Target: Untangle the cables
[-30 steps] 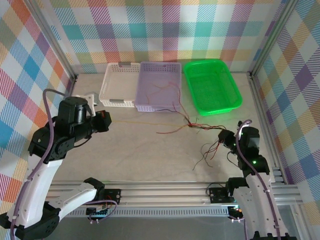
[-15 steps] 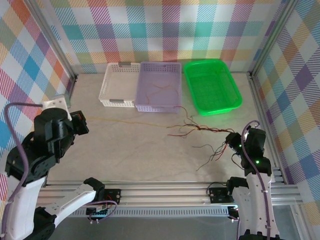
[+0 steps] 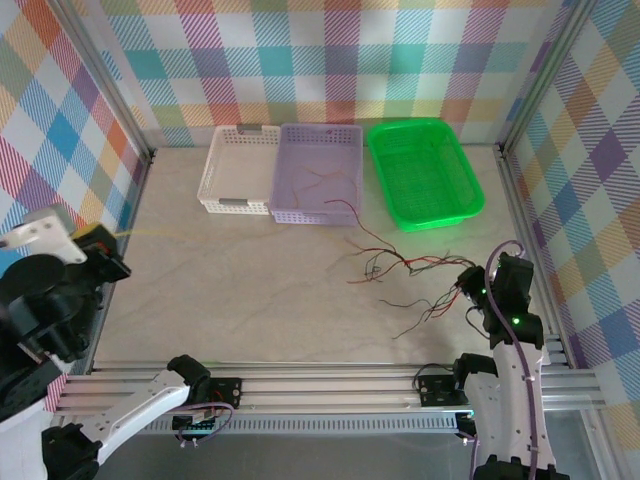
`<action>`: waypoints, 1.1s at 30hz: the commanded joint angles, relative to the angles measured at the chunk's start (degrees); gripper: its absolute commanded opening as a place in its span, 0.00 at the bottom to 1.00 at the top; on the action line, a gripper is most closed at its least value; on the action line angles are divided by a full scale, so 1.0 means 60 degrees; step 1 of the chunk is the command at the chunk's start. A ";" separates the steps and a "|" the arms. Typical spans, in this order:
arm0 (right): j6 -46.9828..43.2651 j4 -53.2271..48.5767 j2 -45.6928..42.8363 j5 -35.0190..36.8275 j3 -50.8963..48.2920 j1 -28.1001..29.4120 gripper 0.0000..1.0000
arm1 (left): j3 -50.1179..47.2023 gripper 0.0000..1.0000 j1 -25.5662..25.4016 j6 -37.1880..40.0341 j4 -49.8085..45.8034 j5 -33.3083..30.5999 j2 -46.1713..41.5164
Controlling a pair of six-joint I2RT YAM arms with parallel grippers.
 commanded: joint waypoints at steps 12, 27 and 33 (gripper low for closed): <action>0.0052 0.0338 -0.0032 -0.0636 0.0173 -0.0126 0.00 | -0.0400 0.00 -0.0426 0.0076 0.2579 0.1068 -0.0104; 0.0030 0.0693 -0.0299 -0.2031 0.0121 -0.0052 0.00 | 0.2313 0.00 -0.0274 0.0744 0.5003 0.3208 0.4896; -0.0012 0.0693 -0.0354 -0.2161 0.0120 0.0006 0.00 | 0.4431 0.00 0.0442 0.0840 0.5218 0.3976 0.7217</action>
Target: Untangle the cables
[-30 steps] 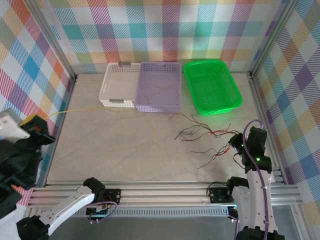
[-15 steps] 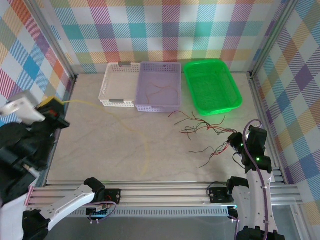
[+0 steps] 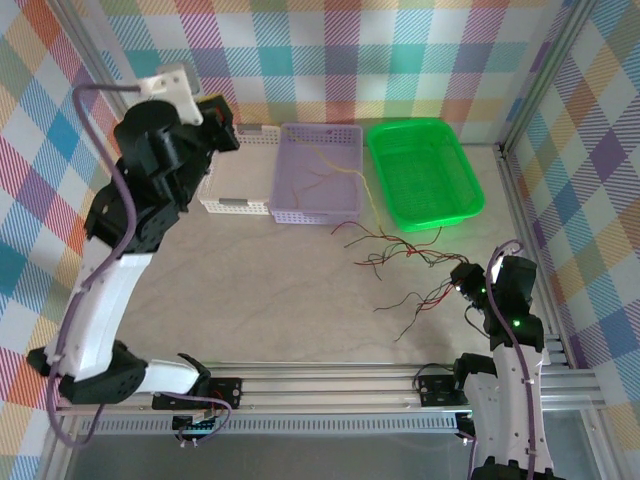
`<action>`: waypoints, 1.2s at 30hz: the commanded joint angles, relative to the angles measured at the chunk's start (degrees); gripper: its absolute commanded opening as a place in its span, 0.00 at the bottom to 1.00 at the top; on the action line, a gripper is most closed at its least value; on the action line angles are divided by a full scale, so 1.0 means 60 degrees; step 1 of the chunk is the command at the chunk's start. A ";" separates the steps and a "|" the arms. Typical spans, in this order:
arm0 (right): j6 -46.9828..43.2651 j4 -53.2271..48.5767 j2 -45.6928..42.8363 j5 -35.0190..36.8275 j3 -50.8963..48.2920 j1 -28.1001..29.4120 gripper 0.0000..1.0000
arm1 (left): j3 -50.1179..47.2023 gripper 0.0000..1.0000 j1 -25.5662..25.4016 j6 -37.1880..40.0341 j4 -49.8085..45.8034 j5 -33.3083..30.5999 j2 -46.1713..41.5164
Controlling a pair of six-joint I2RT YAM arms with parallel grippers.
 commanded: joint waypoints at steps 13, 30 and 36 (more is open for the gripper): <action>-0.0011 0.0417 -0.0091 -0.0561 0.0320 0.0473 0.00 | 0.4779 0.00 0.1864 0.0163 0.0616 0.1640 0.4291; -0.0057 0.0405 -0.0135 -0.0359 0.0517 0.1333 0.00 | 0.5846 0.00 0.2639 -0.0082 0.1091 0.2017 0.6939; -0.0057 0.0366 -0.0121 -0.0039 0.0421 0.1888 0.00 | 0.5594 0.00 0.2613 -0.0168 0.0651 0.1975 0.7651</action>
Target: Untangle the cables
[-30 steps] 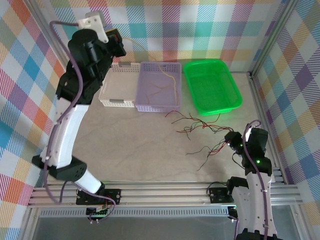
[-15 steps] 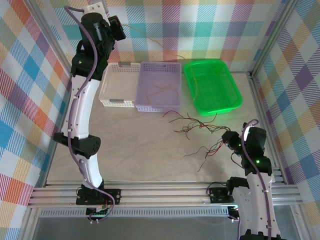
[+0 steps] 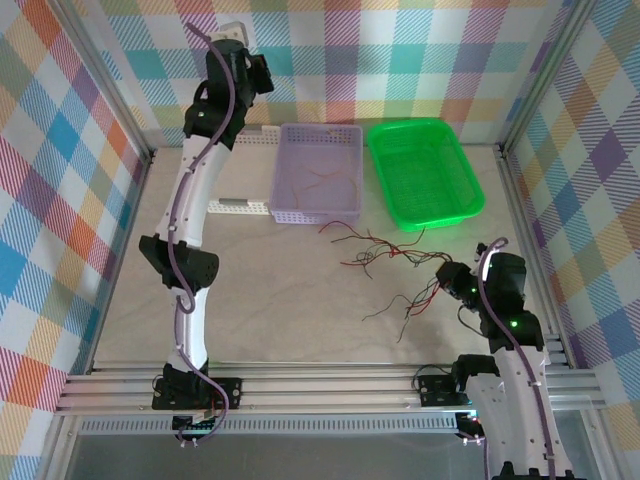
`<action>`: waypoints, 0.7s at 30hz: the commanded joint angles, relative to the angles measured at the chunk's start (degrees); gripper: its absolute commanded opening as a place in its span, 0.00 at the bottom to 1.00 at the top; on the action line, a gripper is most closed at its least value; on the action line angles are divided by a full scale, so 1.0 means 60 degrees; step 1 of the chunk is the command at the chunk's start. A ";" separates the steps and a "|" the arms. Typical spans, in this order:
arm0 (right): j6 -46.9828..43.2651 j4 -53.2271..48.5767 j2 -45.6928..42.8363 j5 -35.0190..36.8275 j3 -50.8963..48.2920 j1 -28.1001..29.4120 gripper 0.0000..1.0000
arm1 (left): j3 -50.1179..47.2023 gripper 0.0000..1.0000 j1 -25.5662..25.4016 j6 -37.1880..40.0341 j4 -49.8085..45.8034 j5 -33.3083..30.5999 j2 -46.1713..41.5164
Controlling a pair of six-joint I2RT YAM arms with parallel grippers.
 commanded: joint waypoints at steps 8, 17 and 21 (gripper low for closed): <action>0.0051 0.0124 -0.0160 0.0440 0.0214 0.0739 0.00 | -0.2529 0.00 -0.0788 0.1025 0.1061 -0.1054 -0.0152; 0.0183 -0.0072 -0.0305 0.0542 0.0394 0.1185 0.00 | -0.4171 0.00 -0.1797 0.1879 0.1295 -0.2397 0.0144; 0.0225 -0.0159 -0.0357 0.0561 0.0491 0.1351 0.00 | -0.4267 0.00 -0.2127 0.1914 0.0926 -0.2756 0.0689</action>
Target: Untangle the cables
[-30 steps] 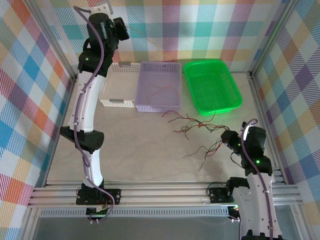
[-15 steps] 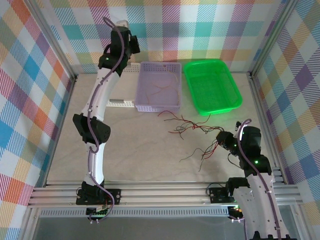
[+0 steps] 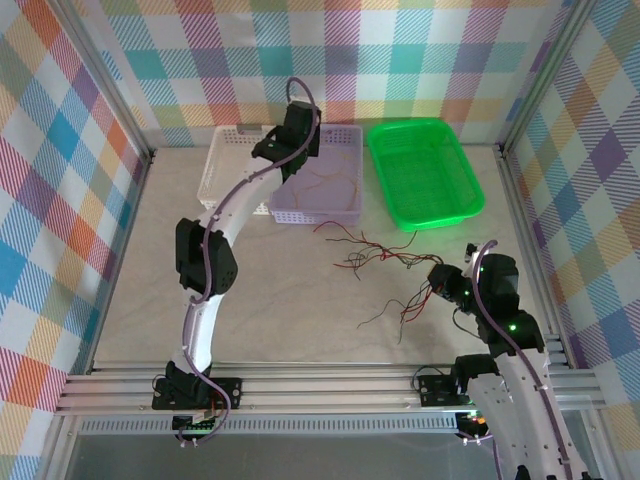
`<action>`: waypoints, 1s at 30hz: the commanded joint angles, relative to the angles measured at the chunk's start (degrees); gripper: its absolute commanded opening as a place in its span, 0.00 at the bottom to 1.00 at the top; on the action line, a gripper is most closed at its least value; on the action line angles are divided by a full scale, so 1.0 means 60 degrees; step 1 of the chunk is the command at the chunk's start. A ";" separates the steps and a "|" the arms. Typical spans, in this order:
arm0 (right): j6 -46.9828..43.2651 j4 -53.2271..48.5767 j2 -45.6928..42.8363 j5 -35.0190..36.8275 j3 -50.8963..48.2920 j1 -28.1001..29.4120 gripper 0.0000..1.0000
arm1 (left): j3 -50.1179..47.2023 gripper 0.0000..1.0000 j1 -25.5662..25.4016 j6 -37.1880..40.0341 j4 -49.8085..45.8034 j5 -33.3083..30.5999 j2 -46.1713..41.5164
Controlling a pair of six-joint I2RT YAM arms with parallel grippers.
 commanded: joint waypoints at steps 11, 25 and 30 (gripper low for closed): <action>0.0214 -0.0206 -0.0142 0.0110 0.0766 0.0653 0.00 | 0.0424 0.00 -0.0390 -0.0202 -0.1215 -0.0265 0.2002; 0.0284 -0.0122 -0.0049 0.0125 0.1053 0.1014 0.00 | 0.0622 0.01 -0.0373 -0.0831 -0.2027 0.0840 0.2666; 0.0250 -0.0163 -0.0026 0.0123 0.1100 0.1054 0.00 | 0.0644 0.18 -0.0346 -0.0878 -0.2187 0.1035 0.2680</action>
